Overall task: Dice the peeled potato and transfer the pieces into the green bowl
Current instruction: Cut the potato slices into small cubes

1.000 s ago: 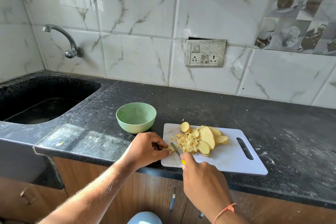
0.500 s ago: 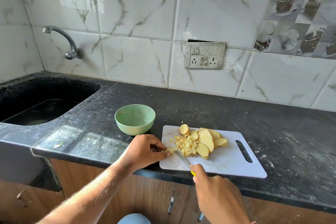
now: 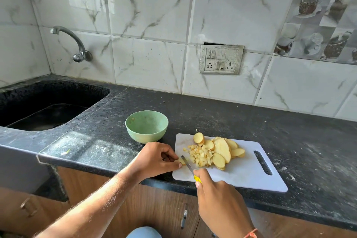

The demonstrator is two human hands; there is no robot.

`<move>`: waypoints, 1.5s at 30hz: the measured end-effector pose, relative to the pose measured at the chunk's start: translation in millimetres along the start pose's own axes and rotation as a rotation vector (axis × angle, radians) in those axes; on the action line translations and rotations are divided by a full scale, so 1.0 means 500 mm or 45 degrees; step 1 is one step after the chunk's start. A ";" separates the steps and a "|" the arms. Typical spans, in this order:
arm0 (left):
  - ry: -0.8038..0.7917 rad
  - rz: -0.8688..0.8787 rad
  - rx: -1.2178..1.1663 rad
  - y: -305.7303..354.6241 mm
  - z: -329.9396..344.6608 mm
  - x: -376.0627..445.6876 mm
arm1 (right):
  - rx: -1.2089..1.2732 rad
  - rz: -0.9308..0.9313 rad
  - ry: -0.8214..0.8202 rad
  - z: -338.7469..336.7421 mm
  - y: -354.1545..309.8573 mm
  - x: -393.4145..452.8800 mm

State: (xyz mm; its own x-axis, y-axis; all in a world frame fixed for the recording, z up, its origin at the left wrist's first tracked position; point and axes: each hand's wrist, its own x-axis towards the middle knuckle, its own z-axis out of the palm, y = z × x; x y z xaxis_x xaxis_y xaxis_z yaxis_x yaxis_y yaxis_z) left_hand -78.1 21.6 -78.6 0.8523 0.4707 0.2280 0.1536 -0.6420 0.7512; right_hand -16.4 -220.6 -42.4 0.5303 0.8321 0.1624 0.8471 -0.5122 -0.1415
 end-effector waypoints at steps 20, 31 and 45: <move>0.005 -0.017 0.022 0.000 0.001 0.004 | -0.119 -0.014 -0.017 -0.005 0.041 -0.025; 0.043 -0.003 -0.004 0.000 0.002 -0.001 | -0.006 -0.017 0.038 0.007 0.023 -0.003; 0.027 0.016 0.005 -0.004 0.000 0.002 | 0.034 -0.009 0.041 -0.007 0.002 0.004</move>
State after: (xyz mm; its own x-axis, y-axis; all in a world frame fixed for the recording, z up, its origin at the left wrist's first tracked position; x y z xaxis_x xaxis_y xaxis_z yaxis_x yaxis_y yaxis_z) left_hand -77.8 23.4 -79.9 0.8434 0.4754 0.2504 0.1452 -0.6503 0.7457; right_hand -14.1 -220.2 -39.1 0.5257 0.8281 0.1947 0.8497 -0.5004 -0.1659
